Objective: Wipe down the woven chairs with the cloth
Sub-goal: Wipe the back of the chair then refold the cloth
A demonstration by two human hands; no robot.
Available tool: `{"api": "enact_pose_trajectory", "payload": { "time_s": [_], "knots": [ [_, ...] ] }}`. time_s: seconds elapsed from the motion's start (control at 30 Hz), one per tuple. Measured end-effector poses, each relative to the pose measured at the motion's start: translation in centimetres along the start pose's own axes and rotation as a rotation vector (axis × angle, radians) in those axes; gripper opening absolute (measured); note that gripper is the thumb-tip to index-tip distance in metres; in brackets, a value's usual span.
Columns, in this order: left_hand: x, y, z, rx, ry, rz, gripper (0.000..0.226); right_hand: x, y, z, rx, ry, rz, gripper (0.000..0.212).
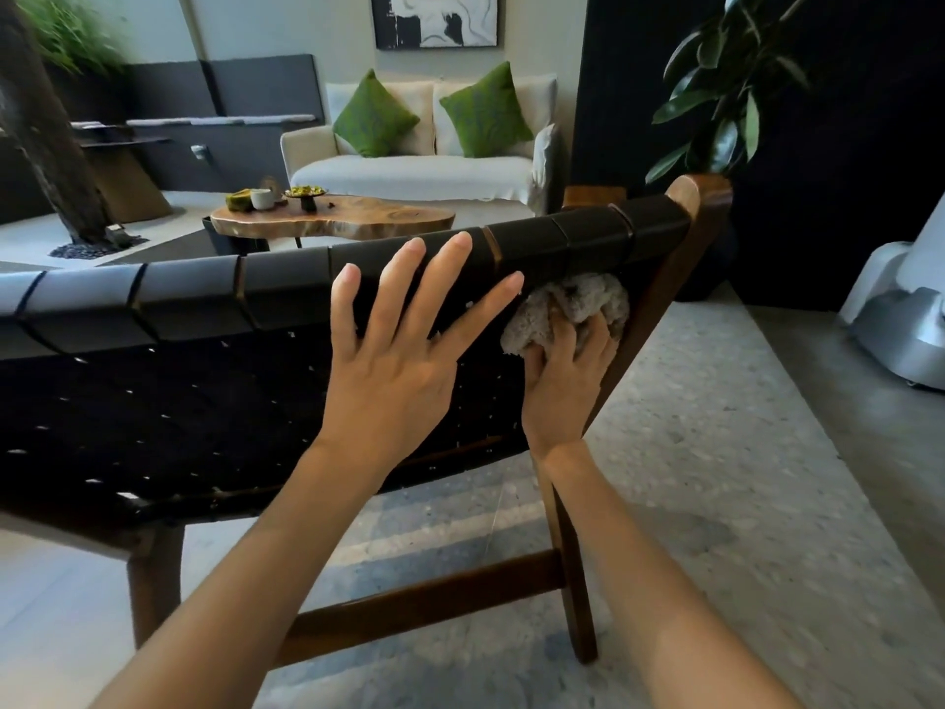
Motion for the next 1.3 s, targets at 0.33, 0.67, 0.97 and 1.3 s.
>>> {"api": "enact_pose_trajectory", "payload": {
  "time_s": [0.33, 0.67, 0.97, 1.3],
  "knots": [
    [-0.8, 0.3, 0.3, 0.025, 0.088, -0.053, 0.058, -4.6, 3.3, -5.3, -0.029, -0.293, -0.065, 0.045],
    [-0.5, 0.3, 0.3, 0.026, 0.075, -0.064, 0.055, -6.9, 6.5, -9.7, -0.022, -0.840, -0.115, 0.047],
    [1.6, -0.8, -0.6, -0.072, -0.094, -0.070, 0.066, -0.8, 3.2, -7.7, 0.009, -0.590, 0.249, 0.025],
    [-0.3, 0.0, -7.4, -0.171, -0.357, -0.244, 0.079, 5.2, -3.4, 1.0, 0.133, -0.139, 0.245, 0.047]
  ]
}}
Point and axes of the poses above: each hand's wrist, its own z-axis towards the middle knuckle, its own x-axis out of the back of the hand, y = z × x, the point moved 2 cm from there along z, towards the middle knuckle, and after that the axes turned 13 degrees about -y, right-handed, at the moved point
